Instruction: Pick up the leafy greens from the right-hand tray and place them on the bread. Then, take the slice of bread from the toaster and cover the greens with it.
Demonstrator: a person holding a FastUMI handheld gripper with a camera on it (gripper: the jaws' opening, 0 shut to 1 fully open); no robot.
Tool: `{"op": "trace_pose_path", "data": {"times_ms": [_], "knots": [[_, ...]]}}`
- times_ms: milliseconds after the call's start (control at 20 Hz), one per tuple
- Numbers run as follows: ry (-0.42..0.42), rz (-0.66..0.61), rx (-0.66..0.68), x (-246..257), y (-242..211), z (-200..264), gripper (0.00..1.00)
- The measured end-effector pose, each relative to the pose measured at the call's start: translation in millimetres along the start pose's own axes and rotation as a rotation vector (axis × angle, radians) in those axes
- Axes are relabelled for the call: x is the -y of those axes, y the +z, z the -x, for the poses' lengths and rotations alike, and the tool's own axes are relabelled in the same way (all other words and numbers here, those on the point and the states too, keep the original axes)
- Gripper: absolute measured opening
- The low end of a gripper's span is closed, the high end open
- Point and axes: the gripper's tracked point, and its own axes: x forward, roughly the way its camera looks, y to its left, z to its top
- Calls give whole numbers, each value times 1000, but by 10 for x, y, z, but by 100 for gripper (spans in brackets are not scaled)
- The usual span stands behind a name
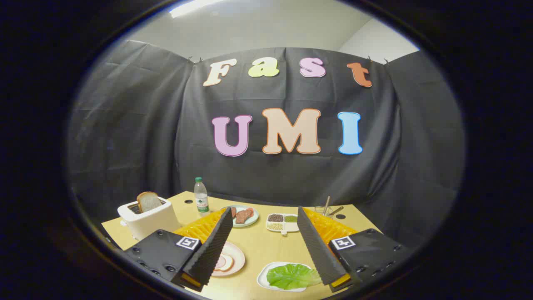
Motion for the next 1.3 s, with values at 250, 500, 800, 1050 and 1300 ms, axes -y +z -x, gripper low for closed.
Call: {"op": "trace_pose_path", "data": {"times_ms": [250,500,800,1050,1300], "knots": [[13,36,-8,14,-52,15,99],[9,37,-21,84,-85,36,99],[-14,-28,-42,181,-111,19,99],[-63,-155,-70,405,-237,17,98],[-149,-388,-56,894,-522,126,96]]}}
